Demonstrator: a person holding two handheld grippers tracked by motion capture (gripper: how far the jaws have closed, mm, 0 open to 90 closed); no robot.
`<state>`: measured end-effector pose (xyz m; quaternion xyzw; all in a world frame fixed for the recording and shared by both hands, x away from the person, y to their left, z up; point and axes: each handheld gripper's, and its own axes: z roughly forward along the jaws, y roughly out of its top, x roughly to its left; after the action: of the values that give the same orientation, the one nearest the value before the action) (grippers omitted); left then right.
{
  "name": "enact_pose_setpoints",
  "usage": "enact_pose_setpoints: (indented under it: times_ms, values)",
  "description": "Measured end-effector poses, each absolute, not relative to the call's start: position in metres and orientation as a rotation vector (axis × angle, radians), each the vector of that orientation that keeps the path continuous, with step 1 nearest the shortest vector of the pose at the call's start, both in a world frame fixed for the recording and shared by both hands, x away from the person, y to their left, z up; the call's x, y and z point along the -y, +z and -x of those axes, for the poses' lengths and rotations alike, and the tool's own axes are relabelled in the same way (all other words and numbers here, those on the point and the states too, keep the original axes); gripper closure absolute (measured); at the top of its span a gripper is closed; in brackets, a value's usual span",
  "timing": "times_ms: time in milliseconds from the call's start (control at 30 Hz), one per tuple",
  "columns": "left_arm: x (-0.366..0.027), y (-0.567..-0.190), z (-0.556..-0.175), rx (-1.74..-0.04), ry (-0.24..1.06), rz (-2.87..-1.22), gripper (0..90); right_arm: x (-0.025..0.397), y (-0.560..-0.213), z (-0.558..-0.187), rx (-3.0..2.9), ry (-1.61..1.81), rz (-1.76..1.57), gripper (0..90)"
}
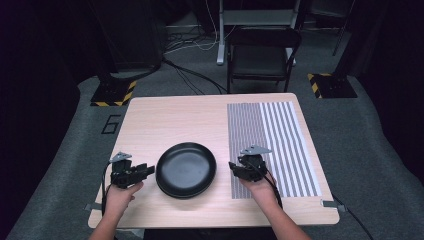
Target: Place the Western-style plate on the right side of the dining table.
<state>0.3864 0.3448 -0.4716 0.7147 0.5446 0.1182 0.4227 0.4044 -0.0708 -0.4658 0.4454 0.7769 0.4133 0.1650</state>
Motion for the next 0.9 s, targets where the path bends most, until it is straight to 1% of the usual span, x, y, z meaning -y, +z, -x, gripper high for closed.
enact_pose_setpoints:
  times_ms: [67, 133, 167, 200, 333, 633, 700, 733, 900]
  values:
    - [-0.342, -0.473, -0.388, -1.384, 0.281, -1.781, 56.0, 0.068, -0.466, -0.404, -2.211, 1.177, -1.267, 56.6]
    - [-0.34, -0.473, -0.389, -1.393, 0.281, -1.781, 60.1, 0.06, -0.467, -0.405, -2.21, 1.166, -1.251, 58.5]
    - [-0.339, -0.473, -0.389, -1.393, 0.276, -1.78, 60.1, 0.06, -0.467, -0.405, -2.21, 1.166, -1.251, 58.5]
    - [-0.338, -0.473, -0.39, -1.408, 0.255, -1.77, 62.6, 0.056, -0.467, -0.405, -2.215, 1.188, -1.261, 60.9]
    - [-0.336, -0.473, -0.391, -1.422, 0.237, -1.77, 67.3, 0.05, -0.469, -0.406, -2.215, 1.229, -1.293, 61.9]
    - [-0.331, -0.474, -0.395, -1.472, 0.228, -1.759, 68.7, 0.041, -0.472, -0.413, -2.241, 1.333, -1.391, 64.6]
    - [-0.33, -0.475, -0.395, -1.476, 0.229, -1.754, 71.8, 0.039, -0.473, -0.414, -2.243, 1.36, -1.431, 66.0]
    - [-0.331, -0.476, -0.394, -1.476, 0.223, -1.753, 72.5, 0.038, -0.474, -0.415, -2.249, 1.371, -1.46, 67.5]
    - [-0.331, -0.48, -0.394, -1.475, 0.179, -1.725, 73.2, 0.035, -0.478, -0.416, -2.259, 1.362, -1.501, 68.7]
